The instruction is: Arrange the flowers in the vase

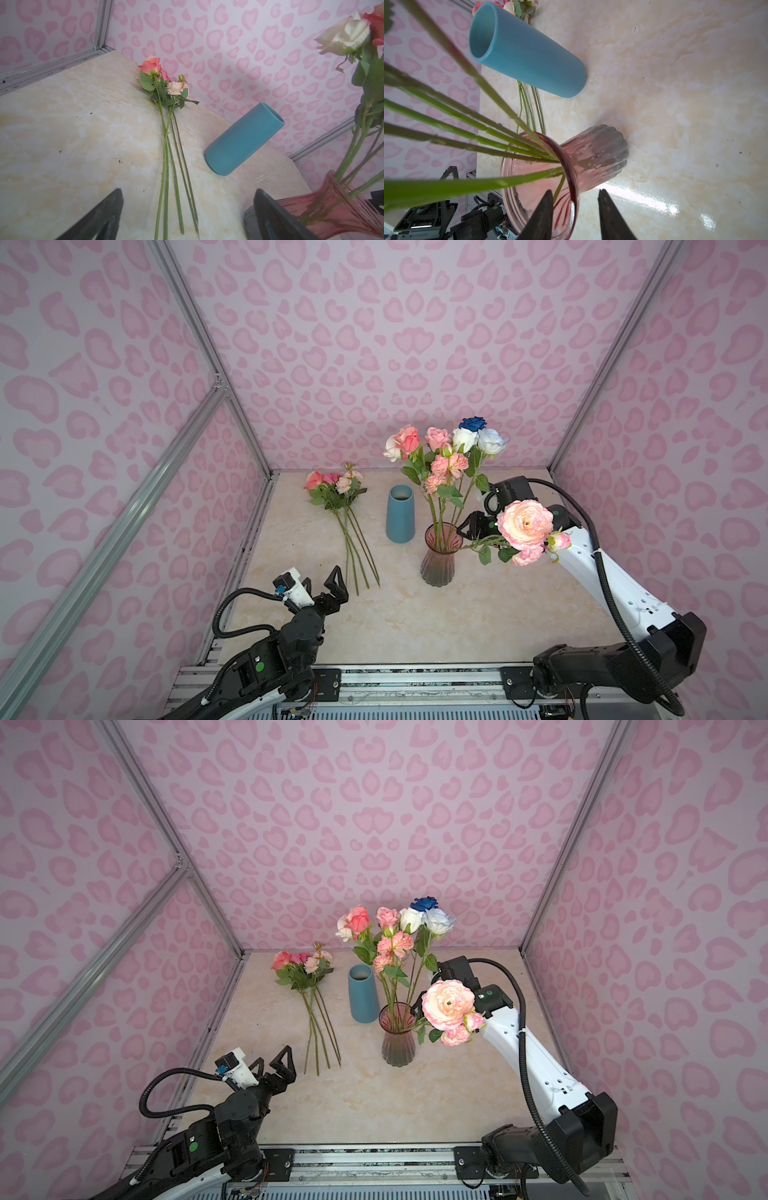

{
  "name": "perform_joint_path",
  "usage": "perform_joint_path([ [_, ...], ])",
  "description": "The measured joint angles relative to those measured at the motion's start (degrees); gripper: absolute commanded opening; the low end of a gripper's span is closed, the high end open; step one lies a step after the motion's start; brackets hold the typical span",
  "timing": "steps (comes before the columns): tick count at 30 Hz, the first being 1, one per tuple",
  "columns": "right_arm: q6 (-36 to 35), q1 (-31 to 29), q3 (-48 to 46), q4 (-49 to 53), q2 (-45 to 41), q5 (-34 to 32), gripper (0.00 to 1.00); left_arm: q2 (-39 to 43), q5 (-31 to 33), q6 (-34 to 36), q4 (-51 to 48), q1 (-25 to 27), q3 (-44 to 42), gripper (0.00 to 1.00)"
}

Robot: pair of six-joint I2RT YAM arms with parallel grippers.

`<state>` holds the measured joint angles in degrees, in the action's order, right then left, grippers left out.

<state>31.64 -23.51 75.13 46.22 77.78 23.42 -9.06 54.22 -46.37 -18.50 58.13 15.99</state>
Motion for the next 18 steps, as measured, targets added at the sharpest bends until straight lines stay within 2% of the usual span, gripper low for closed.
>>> perform_joint_path([
  [10,-0.50,-2.05,2.14,1.44,3.63,-0.79,0.34,0.98,0.00,0.00,-2.40,0.00,-0.79,0.99],
  [18,-1.86,-4.11,4.96,4.81,7.30,-4.72,0.25,0.83,0.04,-0.04,-3.28,0.00,-0.50,0.99],
])
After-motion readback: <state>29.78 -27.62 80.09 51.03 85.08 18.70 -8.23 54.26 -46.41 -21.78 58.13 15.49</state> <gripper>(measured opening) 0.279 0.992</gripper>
